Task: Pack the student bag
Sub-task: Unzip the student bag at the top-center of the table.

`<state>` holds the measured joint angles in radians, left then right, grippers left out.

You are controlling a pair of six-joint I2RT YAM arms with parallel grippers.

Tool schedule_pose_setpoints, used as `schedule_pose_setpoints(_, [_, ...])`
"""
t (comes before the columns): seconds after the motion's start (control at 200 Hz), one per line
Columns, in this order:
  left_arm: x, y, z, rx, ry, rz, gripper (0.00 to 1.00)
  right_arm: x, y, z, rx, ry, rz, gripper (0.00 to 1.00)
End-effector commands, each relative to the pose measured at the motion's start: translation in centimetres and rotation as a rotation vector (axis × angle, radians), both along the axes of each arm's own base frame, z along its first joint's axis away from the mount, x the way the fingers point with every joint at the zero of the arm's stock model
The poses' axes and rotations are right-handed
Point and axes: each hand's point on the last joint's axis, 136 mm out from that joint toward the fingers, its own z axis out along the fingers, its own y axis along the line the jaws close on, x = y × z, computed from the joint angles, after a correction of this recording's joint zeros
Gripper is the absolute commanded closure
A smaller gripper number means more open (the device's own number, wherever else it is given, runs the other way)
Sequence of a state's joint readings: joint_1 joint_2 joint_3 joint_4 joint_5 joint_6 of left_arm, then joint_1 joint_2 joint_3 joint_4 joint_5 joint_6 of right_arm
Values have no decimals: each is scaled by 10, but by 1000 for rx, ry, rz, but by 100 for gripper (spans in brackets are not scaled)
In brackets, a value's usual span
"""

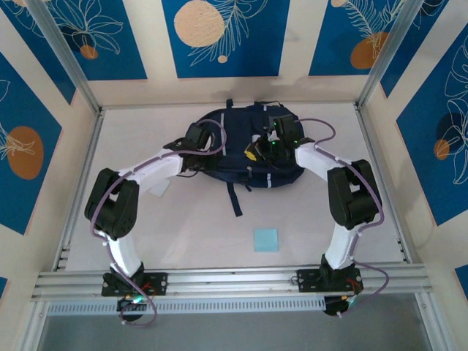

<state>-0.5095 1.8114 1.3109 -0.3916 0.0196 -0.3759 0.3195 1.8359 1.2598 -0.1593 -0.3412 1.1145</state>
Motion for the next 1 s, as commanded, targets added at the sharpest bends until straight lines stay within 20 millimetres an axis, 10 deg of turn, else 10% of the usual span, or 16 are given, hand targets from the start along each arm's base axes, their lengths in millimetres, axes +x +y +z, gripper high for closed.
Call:
schedule_pose_setpoints(0.0, [-1,47,-8,260,20,-97,100,2,-9,24,-56,-105,152,100])
schedule_pose_setpoints(0.2, [2,66,2,378,-24,-181,100,11,-21,29,-188,-195,278,100])
schedule_pose_setpoints(0.67, [-94,-26,16,39,35,-562,100,63,-57,30,-446,-257,323,100])
schedule_pose_setpoints(0.995, [-61,-56,23,-4,-6,-433,100,15,-53,42,-229,-136,106,49])
